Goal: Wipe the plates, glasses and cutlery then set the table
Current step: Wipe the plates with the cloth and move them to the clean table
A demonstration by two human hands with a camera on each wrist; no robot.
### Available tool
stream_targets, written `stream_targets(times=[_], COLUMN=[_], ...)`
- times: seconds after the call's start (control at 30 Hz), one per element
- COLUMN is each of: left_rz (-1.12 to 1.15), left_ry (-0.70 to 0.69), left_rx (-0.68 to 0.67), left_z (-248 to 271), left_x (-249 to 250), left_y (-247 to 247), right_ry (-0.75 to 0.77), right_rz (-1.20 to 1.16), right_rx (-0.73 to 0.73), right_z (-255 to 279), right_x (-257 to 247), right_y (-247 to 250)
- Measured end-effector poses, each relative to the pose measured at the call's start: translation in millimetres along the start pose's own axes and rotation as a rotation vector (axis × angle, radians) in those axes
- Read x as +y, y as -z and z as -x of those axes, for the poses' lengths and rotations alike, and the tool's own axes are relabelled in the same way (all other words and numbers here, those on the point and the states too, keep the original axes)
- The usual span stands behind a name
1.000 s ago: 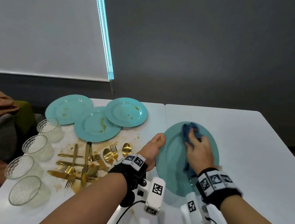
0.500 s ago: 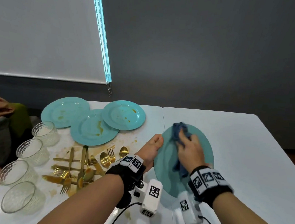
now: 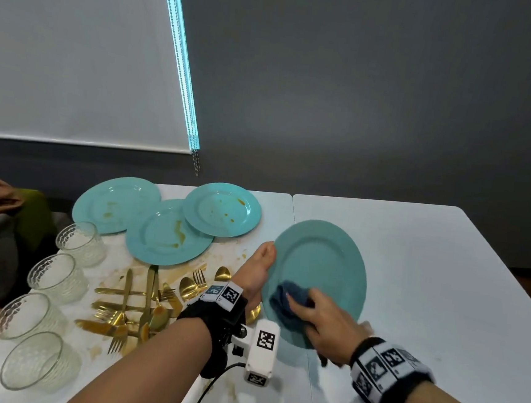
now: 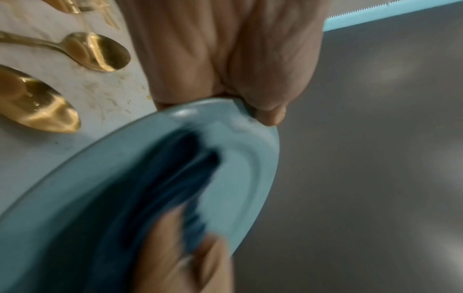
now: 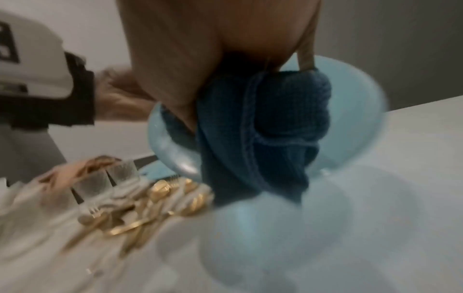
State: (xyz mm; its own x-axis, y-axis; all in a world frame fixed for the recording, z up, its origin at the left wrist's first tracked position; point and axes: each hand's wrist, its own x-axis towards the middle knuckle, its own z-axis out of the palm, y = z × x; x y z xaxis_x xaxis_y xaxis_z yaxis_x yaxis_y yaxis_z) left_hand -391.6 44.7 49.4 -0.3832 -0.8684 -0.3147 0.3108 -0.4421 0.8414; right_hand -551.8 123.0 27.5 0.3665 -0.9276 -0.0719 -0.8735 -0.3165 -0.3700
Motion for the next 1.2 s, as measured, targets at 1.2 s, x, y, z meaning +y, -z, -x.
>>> stream_targets(times=[1.2], left_rz=[-0.175], left_ry=[0.17], left_rx=[0.114], left_z=[13.4], left_x=[-59.5], left_y=[1.8], right_ry=[-0.043], right_rz=[0.164], right_rx=[-0.341], right_z=[26.7], right_x=[-1.0], right_y=[-15.9])
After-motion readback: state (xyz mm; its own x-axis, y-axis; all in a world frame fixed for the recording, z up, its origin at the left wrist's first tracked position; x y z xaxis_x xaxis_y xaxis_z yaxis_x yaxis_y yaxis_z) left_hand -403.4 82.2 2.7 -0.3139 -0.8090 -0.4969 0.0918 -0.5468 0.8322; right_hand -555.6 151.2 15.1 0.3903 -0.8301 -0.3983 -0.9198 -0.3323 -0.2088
